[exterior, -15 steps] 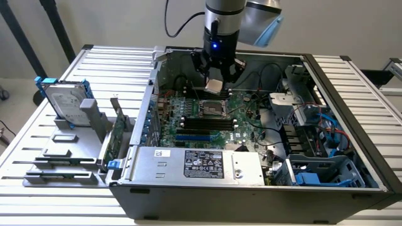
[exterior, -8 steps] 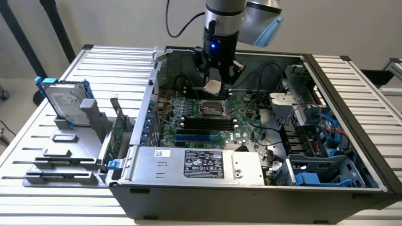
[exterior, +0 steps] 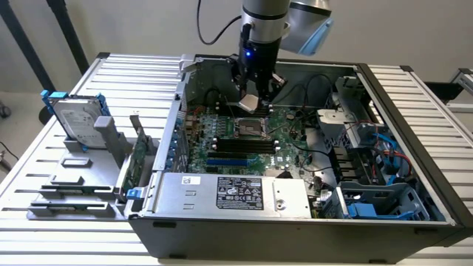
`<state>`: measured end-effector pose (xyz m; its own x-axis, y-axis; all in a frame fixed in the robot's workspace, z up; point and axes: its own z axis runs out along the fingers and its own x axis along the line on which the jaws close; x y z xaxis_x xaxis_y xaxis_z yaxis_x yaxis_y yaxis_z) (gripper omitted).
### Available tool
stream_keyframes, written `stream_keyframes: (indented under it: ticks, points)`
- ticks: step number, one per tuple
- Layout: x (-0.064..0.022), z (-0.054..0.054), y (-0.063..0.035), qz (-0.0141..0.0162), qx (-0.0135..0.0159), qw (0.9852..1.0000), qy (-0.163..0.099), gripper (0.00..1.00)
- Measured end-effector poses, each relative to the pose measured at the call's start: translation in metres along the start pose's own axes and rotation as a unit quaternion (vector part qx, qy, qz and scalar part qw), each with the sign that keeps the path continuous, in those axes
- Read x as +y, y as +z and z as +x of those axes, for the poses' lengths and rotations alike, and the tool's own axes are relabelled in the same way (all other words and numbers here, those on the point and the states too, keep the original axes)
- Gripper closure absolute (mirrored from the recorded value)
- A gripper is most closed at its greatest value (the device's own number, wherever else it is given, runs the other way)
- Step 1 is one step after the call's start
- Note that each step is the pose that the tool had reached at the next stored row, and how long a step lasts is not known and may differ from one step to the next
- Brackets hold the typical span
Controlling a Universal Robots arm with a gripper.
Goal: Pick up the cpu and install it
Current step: 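Place the cpu into insertion slot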
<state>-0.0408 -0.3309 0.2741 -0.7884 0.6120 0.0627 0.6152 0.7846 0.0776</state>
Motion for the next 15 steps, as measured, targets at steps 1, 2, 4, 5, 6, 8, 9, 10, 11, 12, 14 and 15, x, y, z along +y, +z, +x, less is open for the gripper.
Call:
stream_keyframes:
  ticks: [1,2,4,5,6,8,9,10,11,12,14,15]
  points:
    - [0.0,0.0,0.0002,0.0005,0.0006,1.0,0.008,0.45]
    - [0.0,0.0,0.0005,0.001,0.0013,0.9999,0.015,0.45]
    - [-0.0001,-0.0001,0.001,0.0019,0.0027,0.9995,0.032,0.45]
    - [-0.0001,-0.0001,0.0012,0.0024,0.0033,0.9992,0.04,0.45]
    - [-0.0001,-0.0001,0.0014,0.0029,0.0039,0.9988,0.048,0.45]
    - [-0.0001,-0.0001,0.002,0.0039,0.0052,0.9979,0.064,0.45]
    - [-0.0002,-0.0001,0.0022,0.0043,0.0058,0.9974,0.072,0.45]
    - [-0.0002,-0.0001,0.0024,0.0048,0.0064,0.9968,0.079,0.45]
    - [-0.0002,-0.0002,0.0026,0.0052,0.007,0.9962,0.087,0.45]
    - [-0.0002,-0.0002,0.0029,0.0056,0.0076,0.9955,0.095,0.45]
    - [-0.0003,-0.0002,0.0035,0.0059,0.0081,0.9938,0.111,0.45]
    - [-0.0003,-0.0002,0.0039,0.0057,0.0081,0.9928,0.119,0.45]
